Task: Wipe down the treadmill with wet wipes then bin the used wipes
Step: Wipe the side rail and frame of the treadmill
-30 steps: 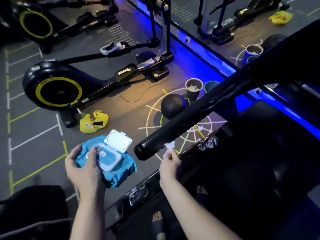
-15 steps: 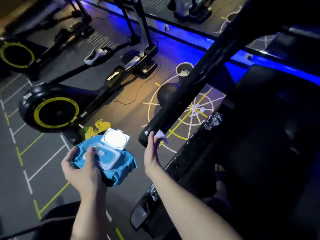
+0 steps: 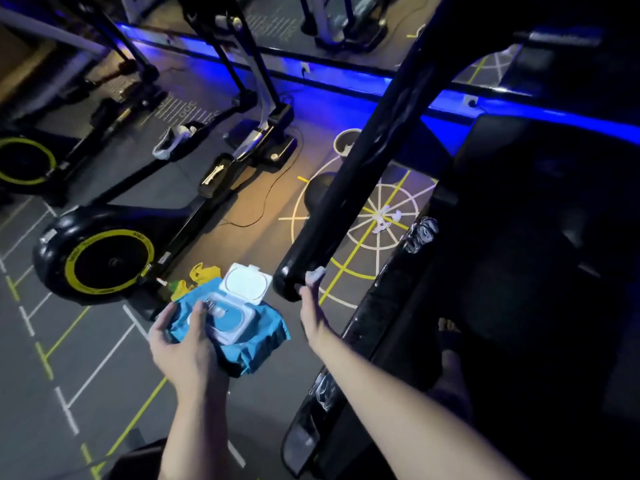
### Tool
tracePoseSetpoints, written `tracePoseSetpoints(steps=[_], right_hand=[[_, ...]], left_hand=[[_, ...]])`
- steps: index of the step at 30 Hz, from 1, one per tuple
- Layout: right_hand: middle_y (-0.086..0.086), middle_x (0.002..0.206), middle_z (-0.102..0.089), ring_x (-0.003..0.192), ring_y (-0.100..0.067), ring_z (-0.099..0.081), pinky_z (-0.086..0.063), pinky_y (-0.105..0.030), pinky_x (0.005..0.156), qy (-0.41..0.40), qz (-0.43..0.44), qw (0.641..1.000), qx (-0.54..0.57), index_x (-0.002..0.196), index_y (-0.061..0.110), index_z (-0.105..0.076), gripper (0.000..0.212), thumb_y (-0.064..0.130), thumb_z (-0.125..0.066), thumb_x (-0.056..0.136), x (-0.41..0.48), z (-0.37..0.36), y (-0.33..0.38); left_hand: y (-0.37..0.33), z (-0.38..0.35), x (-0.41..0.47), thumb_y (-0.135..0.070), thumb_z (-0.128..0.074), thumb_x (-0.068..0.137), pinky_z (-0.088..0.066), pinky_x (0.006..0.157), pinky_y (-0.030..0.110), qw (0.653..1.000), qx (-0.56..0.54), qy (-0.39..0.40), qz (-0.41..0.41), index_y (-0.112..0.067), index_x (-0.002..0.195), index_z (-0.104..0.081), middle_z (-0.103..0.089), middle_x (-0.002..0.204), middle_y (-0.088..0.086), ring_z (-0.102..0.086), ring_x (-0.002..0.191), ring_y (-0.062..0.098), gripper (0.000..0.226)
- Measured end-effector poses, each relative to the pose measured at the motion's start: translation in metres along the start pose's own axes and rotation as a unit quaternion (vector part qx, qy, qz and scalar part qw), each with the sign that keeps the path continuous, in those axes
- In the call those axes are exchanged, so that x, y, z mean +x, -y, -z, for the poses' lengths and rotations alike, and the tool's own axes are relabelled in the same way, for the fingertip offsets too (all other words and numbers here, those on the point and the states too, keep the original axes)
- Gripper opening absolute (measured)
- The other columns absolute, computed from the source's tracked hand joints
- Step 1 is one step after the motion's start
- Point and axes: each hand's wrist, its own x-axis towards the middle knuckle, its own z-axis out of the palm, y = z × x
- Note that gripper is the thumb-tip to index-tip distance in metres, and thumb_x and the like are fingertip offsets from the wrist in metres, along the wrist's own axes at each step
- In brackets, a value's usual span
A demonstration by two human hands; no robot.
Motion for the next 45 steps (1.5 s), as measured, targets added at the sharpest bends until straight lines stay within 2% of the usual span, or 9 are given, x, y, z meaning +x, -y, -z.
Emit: tracePoseSetpoints(steps=[3,9,14,18,24,28,33,38,45], right_hand=[[-0.009,0.162,-0.029,0.151,-0.025,-0.023,-0.022,-0.03,0.115,-0.011,-0.021,1.0,0.012,0.153,0.011,-0.028,0.097,0.062,-0.049,0.072,-0.004,-0.011,0.001],[-0.001,0.169,-0.002,0.155,-0.019,-0.005,-0.006,-0.042,0.124,-0.136,0.062,0.989,-0.013,0.161,0.017,-0.005,0.072,0.048,-0.038,0.106,0.046,-0.003,0.054],[-0.002,0.169,0.002,0.156,-0.023,-0.002,-0.006,-0.051,0.124,-0.115,0.06,0.991,-0.021,0.162,0.016,0.001,0.087,0.061,-0.038,0.098,0.074,0.021,0.079],[0.012,0.163,0.011,0.149,0.004,0.003,0.001,-0.035,0.125,-0.049,0.134,0.983,-0.117,0.159,0.018,0.015,0.094,0.055,-0.039,0.091,0.046,0.009,0.035],[0.007,0.165,0.014,0.153,-0.01,-0.001,-0.006,-0.022,0.121,0.002,0.137,0.983,-0.126,0.157,0.021,0.02,0.092,0.037,-0.048,0.098,0.02,-0.008,-0.006],[0.004,0.164,0.008,0.147,0.0,0.001,0.002,-0.01,0.11,-0.08,0.152,0.976,-0.131,0.158,0.012,0.013,0.101,0.066,-0.035,0.087,0.037,-0.005,0.026],[-0.004,0.169,-0.005,0.155,-0.016,-0.007,-0.009,-0.036,0.124,-0.155,0.173,0.966,-0.112,0.161,0.013,-0.005,0.077,0.051,-0.04,0.104,0.092,0.027,0.097],[-0.001,0.168,-0.015,0.153,-0.02,-0.018,-0.018,-0.041,0.123,-0.104,0.061,0.989,-0.081,0.161,0.023,-0.015,0.086,0.069,-0.041,0.094,0.124,0.063,0.129],[-0.004,0.16,-0.017,0.138,-0.005,-0.024,-0.019,-0.023,0.111,-0.01,0.073,0.991,-0.115,0.16,0.015,0.004,0.099,0.044,-0.047,0.08,0.047,0.03,0.04]], left_hand=[[-0.001,0.002,0.005,-0.025,-0.087,0.086,-0.056,0.106,0.05,1.0,-0.003,0.008,-0.003,-0.033,0.112,-0.067,-0.071,0.12,-0.002,-0.073,0.115,0.022,0.033],[0.0,0.01,0.007,-0.019,-0.082,0.092,-0.057,0.103,0.044,1.0,0.015,0.01,0.0,-0.031,0.111,-0.064,-0.071,0.122,0.004,-0.071,0.118,0.025,0.029],[0.001,0.013,0.008,-0.019,-0.082,0.092,-0.062,0.089,0.031,1.0,0.006,0.02,0.021,-0.029,0.118,-0.064,-0.071,0.122,0.004,-0.073,0.109,0.022,0.033],[-0.005,0.002,0.007,-0.016,-0.08,0.094,-0.057,0.066,0.015,0.999,-0.009,0.036,0.023,-0.023,0.123,-0.062,-0.069,0.113,-0.004,-0.071,0.092,0.007,0.035],[0.002,0.003,0.011,-0.024,-0.085,0.089,-0.059,0.1,0.042,0.998,0.038,0.044,0.003,-0.031,0.119,-0.068,-0.07,0.13,0.008,-0.071,0.116,0.023,0.036],[0.004,0.007,0.017,-0.024,-0.085,0.09,-0.058,0.093,0.039,0.998,0.025,0.046,0.025,-0.033,0.114,-0.066,-0.068,0.131,0.02,-0.069,0.105,0.023,0.032],[0.008,0.008,0.018,-0.025,-0.085,0.09,-0.059,0.077,0.025,0.998,0.018,0.049,0.032,-0.036,0.111,-0.067,-0.07,0.129,0.017,-0.066,0.098,0.02,0.03],[0.008,-0.003,0.012,-0.025,-0.086,0.089,-0.056,0.101,0.045,0.998,0.01,0.042,0.047,-0.034,0.112,-0.067,-0.068,0.132,0.021,-0.071,0.113,0.028,0.031],[-0.003,-0.023,0.01,-0.019,-0.081,0.093,-0.058,0.079,0.021,0.998,0.015,0.052,0.01,-0.02,0.13,-0.064,-0.068,0.129,0.004,-0.071,0.098,0.01,0.04]])
